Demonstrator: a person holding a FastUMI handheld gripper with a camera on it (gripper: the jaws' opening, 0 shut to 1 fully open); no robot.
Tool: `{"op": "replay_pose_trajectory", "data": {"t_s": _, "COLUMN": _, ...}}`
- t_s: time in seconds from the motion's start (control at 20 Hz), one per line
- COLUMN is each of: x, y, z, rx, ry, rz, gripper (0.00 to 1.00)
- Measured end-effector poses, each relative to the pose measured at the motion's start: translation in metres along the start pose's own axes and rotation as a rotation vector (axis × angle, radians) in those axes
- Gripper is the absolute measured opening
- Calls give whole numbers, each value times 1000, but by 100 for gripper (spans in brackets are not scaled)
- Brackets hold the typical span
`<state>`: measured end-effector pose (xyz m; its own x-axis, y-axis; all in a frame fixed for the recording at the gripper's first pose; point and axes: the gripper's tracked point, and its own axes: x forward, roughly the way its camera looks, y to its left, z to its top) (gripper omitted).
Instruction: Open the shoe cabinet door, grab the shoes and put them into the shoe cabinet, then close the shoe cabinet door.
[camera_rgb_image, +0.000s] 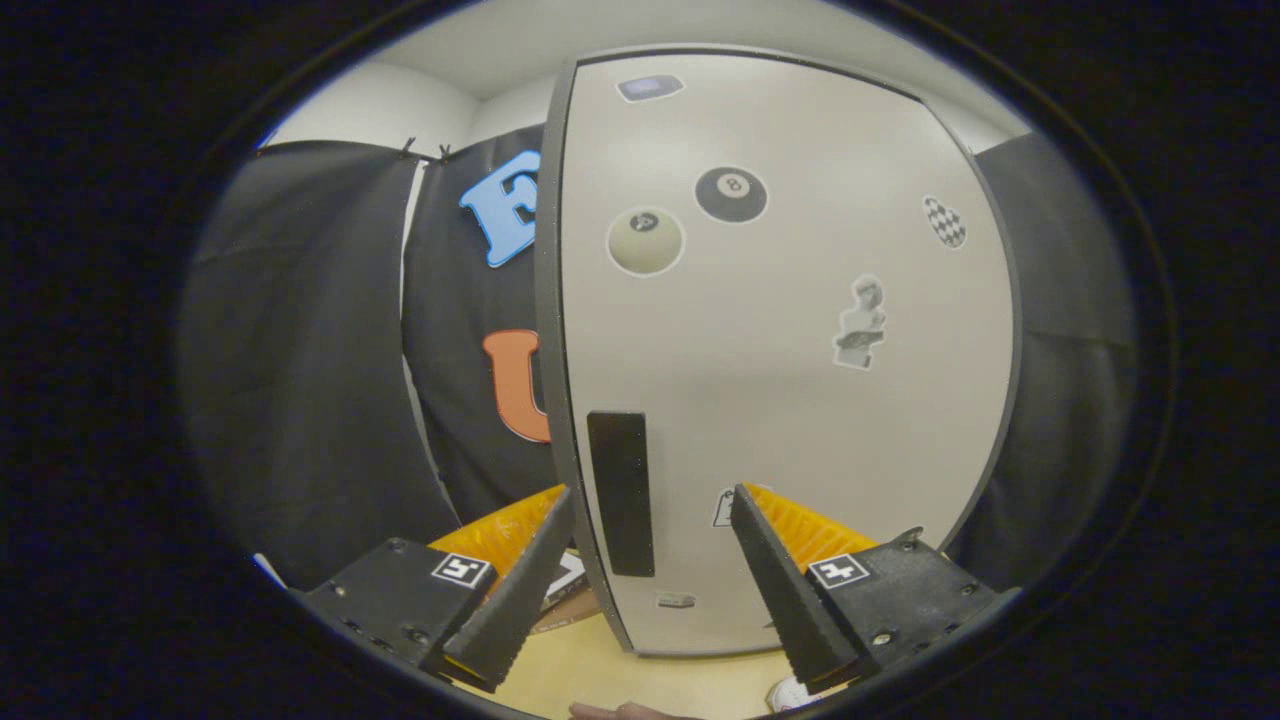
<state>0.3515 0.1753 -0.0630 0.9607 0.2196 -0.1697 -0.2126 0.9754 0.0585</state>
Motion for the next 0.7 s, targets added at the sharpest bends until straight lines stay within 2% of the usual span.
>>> {"op": "replay_pose_trajectory", "data": {"t_s": 0.25, "x": 33, "y": 7, "z": -14, "rx": 4, "ry": 48, "rz": 6, "gripper": 94}}
{"op": "replay_pose_trajectory", "data": {"t_s": 0.35, "x": 37, "y": 5, "z": -14, "rx": 14, "ry": 34, "rz": -25, "gripper": 82}}
{"op": "replay_pose_trajectory", "data": {"t_s": 0.4, "x": 35, "y": 16, "z": -15, "rx": 20, "ry": 28, "rz": 13, "gripper": 71}}
{"op": "replay_pose_trajectory", "data": {"t_s": 0.55, "x": 39, "y": 17, "z": -16, "rx": -2, "ry": 7, "rz": -2, "gripper": 39}}
{"op": "replay_pose_trajectory", "data": {"t_s": 0.7, "x": 38, "y": 17, "z": -17, "rx": -42, "ry": 19, "rz": 3, "gripper": 34}}
